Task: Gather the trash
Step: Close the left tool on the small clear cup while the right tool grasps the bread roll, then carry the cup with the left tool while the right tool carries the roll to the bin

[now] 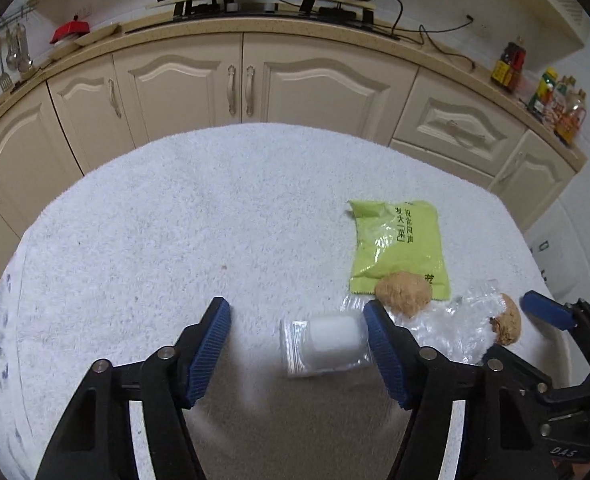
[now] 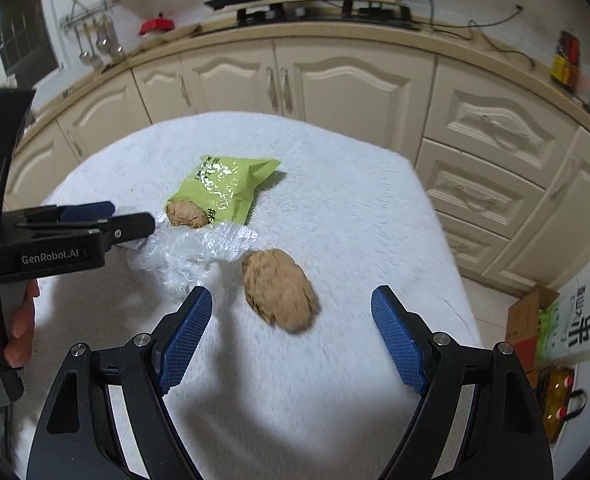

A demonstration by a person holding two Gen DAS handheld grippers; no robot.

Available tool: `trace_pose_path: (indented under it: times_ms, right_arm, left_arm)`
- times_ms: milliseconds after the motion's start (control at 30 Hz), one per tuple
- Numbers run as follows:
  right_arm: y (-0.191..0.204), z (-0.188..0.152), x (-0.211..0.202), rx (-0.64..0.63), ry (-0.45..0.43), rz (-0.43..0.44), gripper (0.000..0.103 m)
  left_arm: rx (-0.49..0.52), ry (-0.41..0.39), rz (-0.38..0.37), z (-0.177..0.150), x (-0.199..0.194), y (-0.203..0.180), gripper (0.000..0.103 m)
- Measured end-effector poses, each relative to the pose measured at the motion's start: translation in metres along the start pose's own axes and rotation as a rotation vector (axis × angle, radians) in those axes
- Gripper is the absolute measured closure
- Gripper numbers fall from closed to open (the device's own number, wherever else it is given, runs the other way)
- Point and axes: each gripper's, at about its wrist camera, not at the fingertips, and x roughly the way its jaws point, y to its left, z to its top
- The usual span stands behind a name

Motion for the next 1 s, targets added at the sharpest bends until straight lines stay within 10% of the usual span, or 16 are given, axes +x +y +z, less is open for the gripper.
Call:
trace_pose_path:
  times_ms: [200, 667, 1000]
  right_arm:
    - [0.003, 0.003, 0.005, -0.033, -0.002, 0.004, 0.067]
    - [0.000, -0.037, -0.079, 0.053, -0.115, 0.085, 0.068]
    - [-0.052, -0.124, -0.186, 0.221, -0.265, 0.091, 0.068]
  left_arm:
    - [0.029, -0.002, -0.030, 0.010, 0.011, 0.001, 0.079]
    - [0.019, -0.050, -0.136, -0.019, -0.104, -0.025, 0.079]
    - [0.210, -0.068, -0.234, -0.067, -0.156, -0.156, 0.079]
